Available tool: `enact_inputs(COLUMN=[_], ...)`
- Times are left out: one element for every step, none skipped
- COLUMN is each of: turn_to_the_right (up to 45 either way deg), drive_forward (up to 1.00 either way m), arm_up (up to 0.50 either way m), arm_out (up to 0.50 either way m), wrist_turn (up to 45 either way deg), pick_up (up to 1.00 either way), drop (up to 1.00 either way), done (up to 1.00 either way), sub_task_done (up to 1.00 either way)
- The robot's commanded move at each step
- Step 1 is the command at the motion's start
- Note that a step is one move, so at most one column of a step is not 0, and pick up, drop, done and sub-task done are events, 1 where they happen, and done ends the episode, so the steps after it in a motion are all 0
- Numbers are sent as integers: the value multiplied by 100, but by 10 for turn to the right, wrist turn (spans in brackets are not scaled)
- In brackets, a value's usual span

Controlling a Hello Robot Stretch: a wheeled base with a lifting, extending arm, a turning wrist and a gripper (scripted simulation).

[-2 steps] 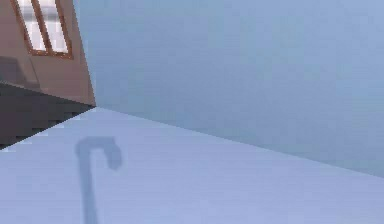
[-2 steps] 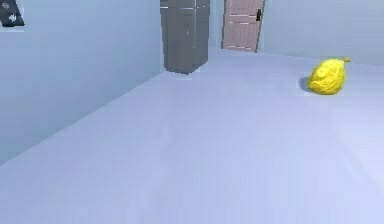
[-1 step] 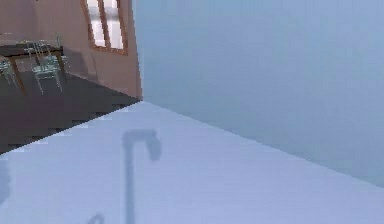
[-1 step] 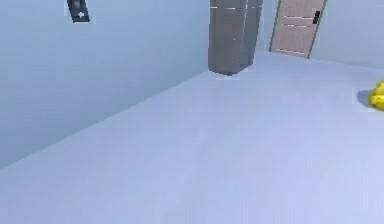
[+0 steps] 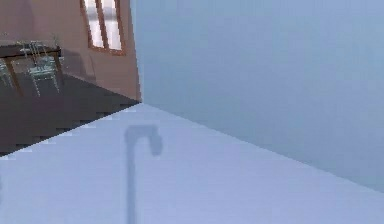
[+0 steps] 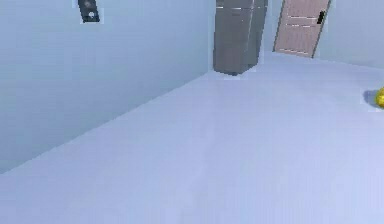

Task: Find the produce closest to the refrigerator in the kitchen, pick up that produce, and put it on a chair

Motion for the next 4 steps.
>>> enact_inputs(turn_to_the_right=[-270,0,450,450], drive_forward=[0,30,0,0], arm_up=[0,0,0,0], arm_out=[0,0,0,0], wrist_turn=[0,0,0,0], pick_up=[0,0,0,0], drop=[0,0,0,0], done=[0,0,0,0], sub_task_done=[0,0,0,0])
